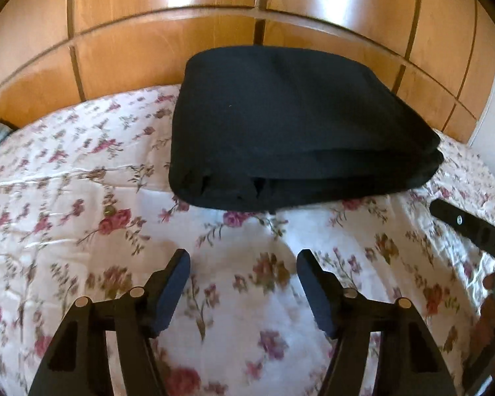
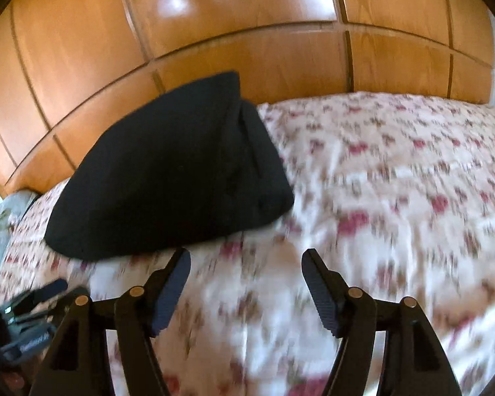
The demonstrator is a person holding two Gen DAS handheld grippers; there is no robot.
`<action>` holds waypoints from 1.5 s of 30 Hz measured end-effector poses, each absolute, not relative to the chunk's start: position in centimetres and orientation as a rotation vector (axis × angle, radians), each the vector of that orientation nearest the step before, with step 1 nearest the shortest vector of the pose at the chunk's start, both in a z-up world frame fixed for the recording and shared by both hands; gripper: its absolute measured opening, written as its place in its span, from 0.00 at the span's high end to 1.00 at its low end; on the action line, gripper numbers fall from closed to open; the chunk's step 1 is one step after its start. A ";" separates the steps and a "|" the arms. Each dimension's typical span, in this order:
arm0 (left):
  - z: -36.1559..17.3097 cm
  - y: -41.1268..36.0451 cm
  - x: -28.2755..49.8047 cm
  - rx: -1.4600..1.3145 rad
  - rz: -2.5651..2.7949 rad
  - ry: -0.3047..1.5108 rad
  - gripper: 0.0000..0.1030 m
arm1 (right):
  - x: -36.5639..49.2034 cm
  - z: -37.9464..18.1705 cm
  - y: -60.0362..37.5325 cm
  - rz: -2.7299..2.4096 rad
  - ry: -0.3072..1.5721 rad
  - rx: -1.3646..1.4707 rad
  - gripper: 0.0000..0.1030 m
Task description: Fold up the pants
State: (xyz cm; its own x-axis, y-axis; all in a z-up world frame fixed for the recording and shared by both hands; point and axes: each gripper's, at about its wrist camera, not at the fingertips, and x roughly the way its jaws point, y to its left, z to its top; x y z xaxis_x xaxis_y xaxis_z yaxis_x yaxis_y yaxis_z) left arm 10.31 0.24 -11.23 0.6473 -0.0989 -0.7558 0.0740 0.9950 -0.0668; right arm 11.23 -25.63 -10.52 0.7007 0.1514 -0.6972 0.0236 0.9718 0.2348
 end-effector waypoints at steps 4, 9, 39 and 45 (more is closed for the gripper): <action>-11.1 -0.6 7.9 0.007 -0.048 0.842 0.34 | 9.3 -10.9 -25.6 0.051 0.809 0.245 0.31; -11.2 -0.6 5.4 0.015 0.011 0.844 0.34 | 7.2 -11.4 -24.8 0.038 0.812 0.190 0.31; -10.3 0.8 -1.1 -0.078 0.063 0.829 0.34 | 1.2 -11.4 -21.7 0.048 0.793 0.108 0.10; -8.8 0.4 -2.5 -0.052 0.073 0.774 0.34 | 0.2 -10.4 -21.9 0.057 0.787 0.169 0.08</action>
State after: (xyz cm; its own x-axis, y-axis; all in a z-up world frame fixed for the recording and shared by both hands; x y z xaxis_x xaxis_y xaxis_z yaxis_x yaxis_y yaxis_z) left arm -2.47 0.37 -8.81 0.7125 0.0467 -0.7002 -0.0847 0.9962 -0.0197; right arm 0.17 -21.87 -10.41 0.7052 0.1140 -0.6997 0.0116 0.9850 0.1722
